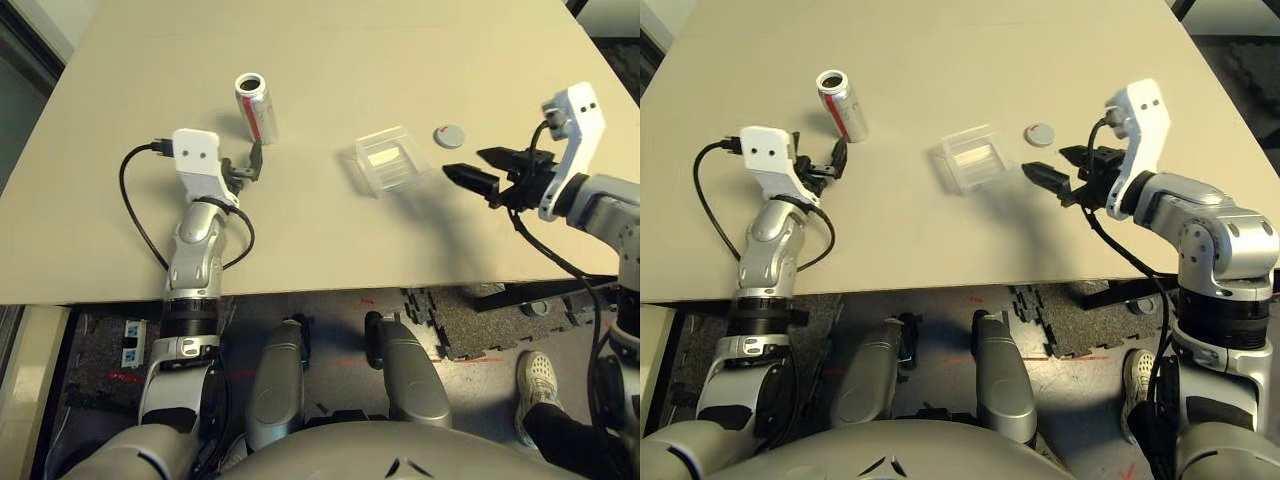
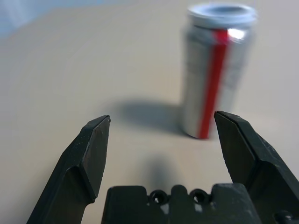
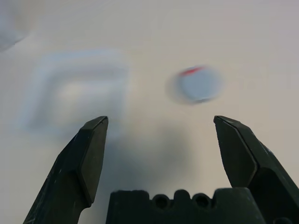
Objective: Pour the medicine from the bottle into the box.
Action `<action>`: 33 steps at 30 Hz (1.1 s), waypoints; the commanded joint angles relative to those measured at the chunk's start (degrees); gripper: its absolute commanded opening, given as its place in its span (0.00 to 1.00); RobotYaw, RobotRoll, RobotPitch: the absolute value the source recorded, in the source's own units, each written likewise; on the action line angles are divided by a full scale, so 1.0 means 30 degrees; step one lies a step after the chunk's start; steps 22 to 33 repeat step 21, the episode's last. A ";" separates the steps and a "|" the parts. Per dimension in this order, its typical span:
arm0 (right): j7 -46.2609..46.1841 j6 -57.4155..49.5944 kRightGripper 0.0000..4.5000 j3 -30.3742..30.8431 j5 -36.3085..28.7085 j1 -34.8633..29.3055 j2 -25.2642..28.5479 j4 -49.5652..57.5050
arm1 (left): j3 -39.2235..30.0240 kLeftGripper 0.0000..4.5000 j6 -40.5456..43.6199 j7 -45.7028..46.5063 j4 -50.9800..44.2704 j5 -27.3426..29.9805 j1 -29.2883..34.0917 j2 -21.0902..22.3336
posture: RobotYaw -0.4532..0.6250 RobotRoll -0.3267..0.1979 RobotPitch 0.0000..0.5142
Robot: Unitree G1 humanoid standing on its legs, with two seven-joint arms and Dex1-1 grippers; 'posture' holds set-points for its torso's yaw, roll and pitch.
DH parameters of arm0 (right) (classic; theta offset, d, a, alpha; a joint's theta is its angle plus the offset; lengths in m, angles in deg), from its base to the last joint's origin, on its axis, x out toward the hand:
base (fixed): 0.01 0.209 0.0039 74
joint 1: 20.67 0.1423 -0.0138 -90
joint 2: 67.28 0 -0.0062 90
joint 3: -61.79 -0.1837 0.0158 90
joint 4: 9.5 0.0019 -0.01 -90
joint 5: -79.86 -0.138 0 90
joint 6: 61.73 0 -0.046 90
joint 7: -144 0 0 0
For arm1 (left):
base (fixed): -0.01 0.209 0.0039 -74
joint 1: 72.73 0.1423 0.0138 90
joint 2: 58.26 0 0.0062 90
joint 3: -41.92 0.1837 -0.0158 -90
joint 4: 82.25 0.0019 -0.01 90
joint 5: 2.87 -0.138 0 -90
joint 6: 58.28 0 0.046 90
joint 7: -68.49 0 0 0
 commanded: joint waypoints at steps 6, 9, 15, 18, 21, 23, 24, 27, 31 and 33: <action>-0.5056 0.6574 1.00 -0.1427 0.2982 0.0545 -0.1679 -0.4619 | -0.1988 0.99 -0.2199 0.0045 0.6853 0.0575 -0.3276 0.2711 | 0.46 0.62 0.53; -0.6018 0.8372 1.00 -0.1460 0.3978 0.0691 -0.1146 -0.6359 | -0.2401 0.99 -0.3451 -0.0033 1.0169 0.0479 -0.4785 0.3929 | 0.45 0.62 0.55; -0.7296 1.1503 1.00 -0.2198 0.4556 0.0588 -0.0737 -0.9445 | -0.2643 0.99 -0.5294 -0.0357 1.4508 0.0538 -0.6710 0.5269 | 0.45 0.62 0.57; -0.7495 1.2449 1.00 -0.2496 0.4413 0.0399 -0.0693 -1.0186 | -0.2625 0.99 -0.5766 -0.0401 1.5305 0.0552 -0.7075 0.5378 | 0.44 0.62 0.56; -0.7483 1.2978 1.00 -0.2549 0.4366 0.0054 -0.0761 -1.0421 | -0.2544 0.99 -0.5992 -0.0377 1.5632 0.0530 -0.7303 0.5287 | 0.42 0.62 0.56; -0.7483 1.2978 1.00 -0.2549 0.4366 0.0054 -0.0761 -1.0421 | -0.2544 0.99 -0.5992 -0.0377 1.5632 0.0530 -0.7303 0.5287 | 0.42 0.62 0.56; -0.7483 1.2978 1.00 -0.2549 0.4366 0.0054 -0.0761 -1.0421 | -0.2544 0.99 -0.5992 -0.0377 1.5632 0.0530 -0.7303 0.5287 | 0.42 0.62 0.56; -0.7483 1.2978 1.00 -0.2549 0.4366 0.0054 -0.0761 -1.0421 | -0.2544 0.99 -0.5992 -0.0377 1.5632 0.0530 -0.7303 0.5287 | 0.42 0.62 0.56; -0.7483 1.2978 1.00 -0.2549 0.4366 0.0054 -0.0761 -1.0421 | -0.2544 0.99 -0.5992 -0.0377 1.5632 0.0530 -0.7303 0.5287 | 0.42 0.62 0.56; -0.7483 1.2978 1.00 -0.2549 0.4366 0.0054 -0.0761 -1.0421 | -0.2544 0.99 -0.5992 -0.0377 1.5632 0.0530 -0.7303 0.5287 | 0.42 0.62 0.56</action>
